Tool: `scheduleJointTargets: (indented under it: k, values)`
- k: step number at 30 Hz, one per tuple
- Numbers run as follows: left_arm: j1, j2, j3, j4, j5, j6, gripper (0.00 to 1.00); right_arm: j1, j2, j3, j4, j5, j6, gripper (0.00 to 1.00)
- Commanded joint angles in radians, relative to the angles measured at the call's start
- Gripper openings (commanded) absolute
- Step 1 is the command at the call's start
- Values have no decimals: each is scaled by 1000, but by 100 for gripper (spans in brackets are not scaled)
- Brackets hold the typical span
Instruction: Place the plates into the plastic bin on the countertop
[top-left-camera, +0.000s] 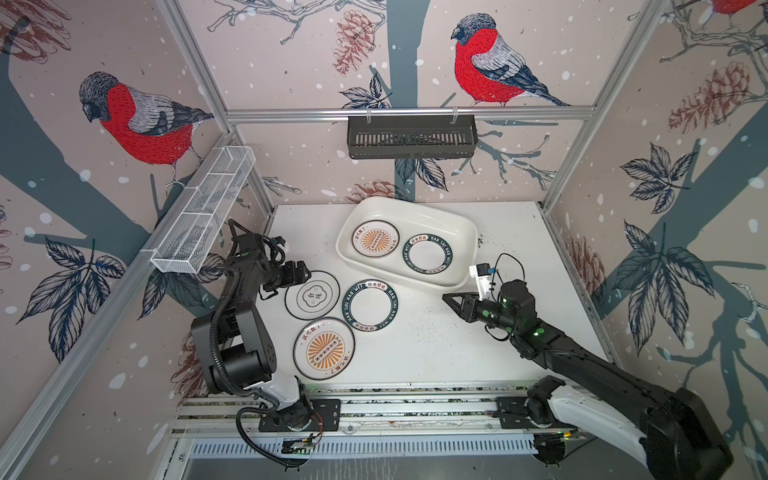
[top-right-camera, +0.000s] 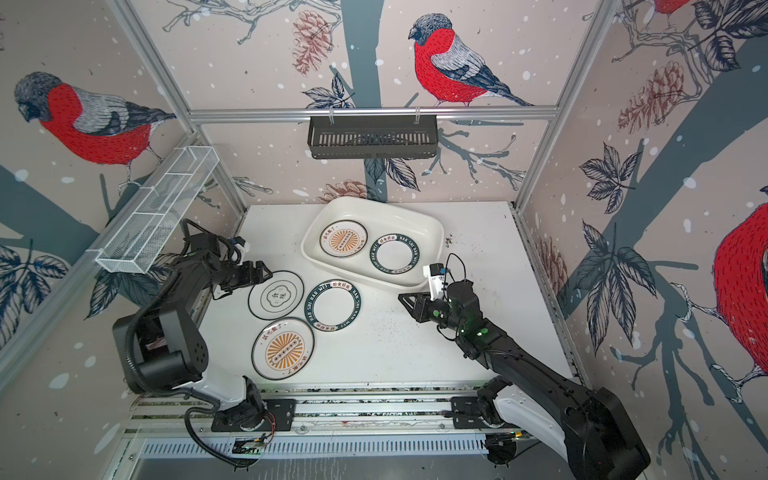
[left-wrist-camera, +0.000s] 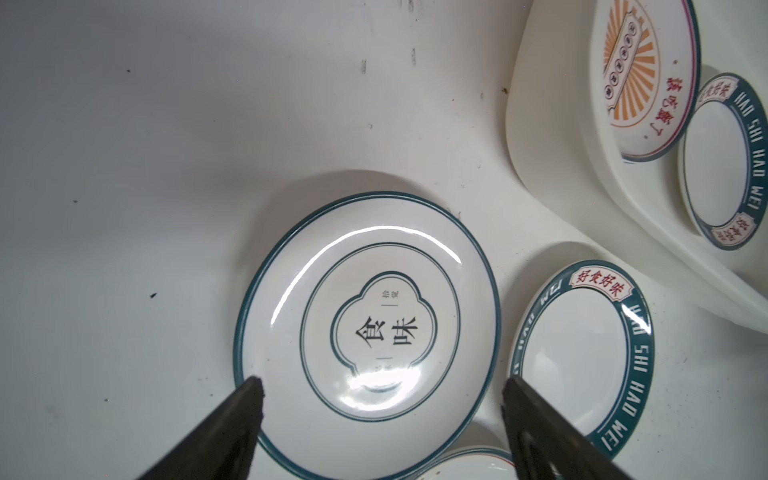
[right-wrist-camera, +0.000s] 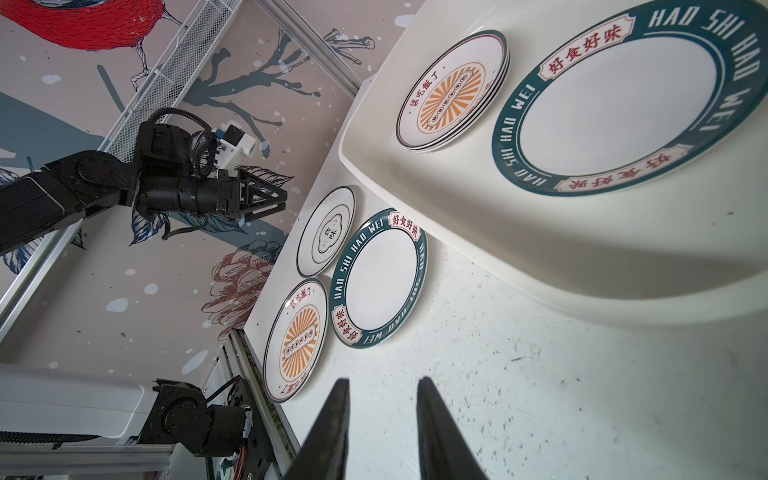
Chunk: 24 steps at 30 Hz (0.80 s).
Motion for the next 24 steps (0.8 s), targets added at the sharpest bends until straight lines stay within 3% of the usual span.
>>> scheduleJointTargets:
  k: [1,8,24]
  values:
    - [31,31,-2,-24,-23,93,88,2,7,-4,44,1,4,30]
    - [137,128,20,-98,70,172,80,2,3,-19,53,-1,12,30]
    - [146,159,-43,-109,146,260,74,2,38,-20,82,-5,21,30]
